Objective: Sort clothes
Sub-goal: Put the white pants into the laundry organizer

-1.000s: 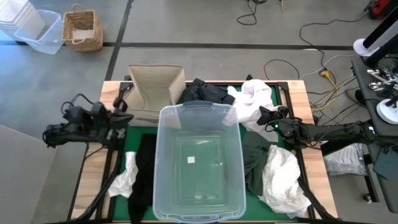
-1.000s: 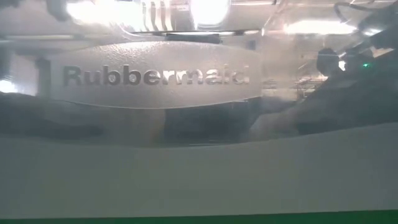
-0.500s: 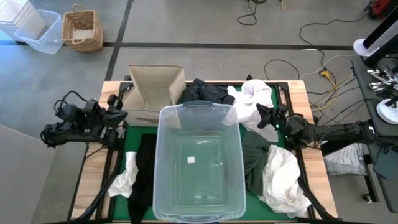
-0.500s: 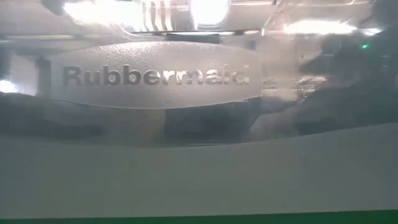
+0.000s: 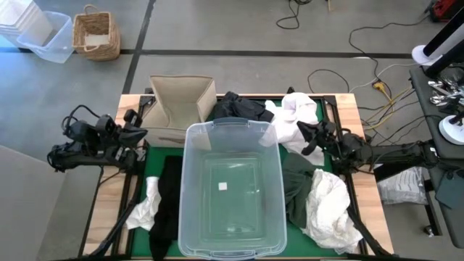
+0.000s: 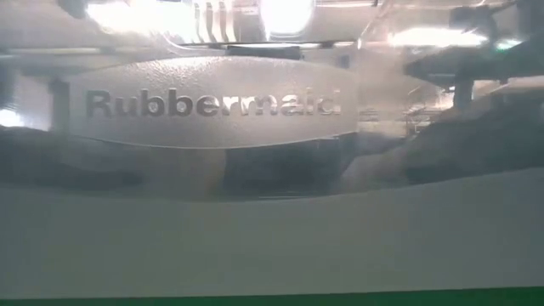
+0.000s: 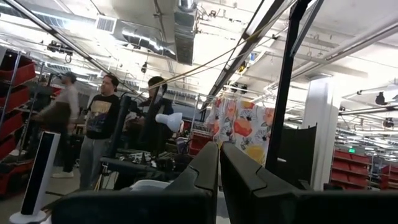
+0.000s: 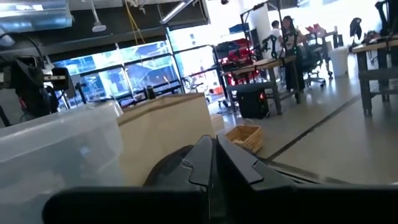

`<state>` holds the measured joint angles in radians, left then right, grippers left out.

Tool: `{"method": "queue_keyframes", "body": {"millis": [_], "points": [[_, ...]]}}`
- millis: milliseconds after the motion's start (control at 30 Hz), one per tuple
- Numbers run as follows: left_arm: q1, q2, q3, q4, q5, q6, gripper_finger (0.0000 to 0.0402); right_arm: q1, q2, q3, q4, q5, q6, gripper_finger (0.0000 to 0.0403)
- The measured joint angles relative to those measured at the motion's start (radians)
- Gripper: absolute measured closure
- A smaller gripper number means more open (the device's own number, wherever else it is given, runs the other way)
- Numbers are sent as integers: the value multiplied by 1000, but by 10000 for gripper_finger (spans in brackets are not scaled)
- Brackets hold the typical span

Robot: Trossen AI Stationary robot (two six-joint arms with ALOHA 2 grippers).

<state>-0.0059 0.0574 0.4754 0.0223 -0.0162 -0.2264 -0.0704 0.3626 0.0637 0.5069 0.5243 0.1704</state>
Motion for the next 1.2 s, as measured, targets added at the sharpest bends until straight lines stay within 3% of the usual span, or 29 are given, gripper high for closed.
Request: {"method": "queue_keyframes", "body": {"millis": [100, 267, 400, 500, 733, 933, 1200], "points": [[0, 1, -6, -11, 0, -3, 401, 0, 0, 31, -7, -18, 23, 390], [0, 25, -3, -12, 0, -9, 401, 0, 1, 149, -97, -156, -62, 390], [0, 51, 49, -72, -3, -36, 401, 0, 1, 280, -279, -159, -92, 390], [0, 92, 91, -164, -87, -43, 401, 0, 12, 372, -411, -159, -111, 390], [0, 228, 185, -344, -133, -140, 401, 0, 34, 517, -555, -158, -160, 390], [0, 345, 351, -600, -90, -218, 401, 0, 32, 557, -618, -158, -172, 390], [0, 479, 537, -847, -156, -340, 402, 0, 34, 556, -661, -158, -158, 390]]}}
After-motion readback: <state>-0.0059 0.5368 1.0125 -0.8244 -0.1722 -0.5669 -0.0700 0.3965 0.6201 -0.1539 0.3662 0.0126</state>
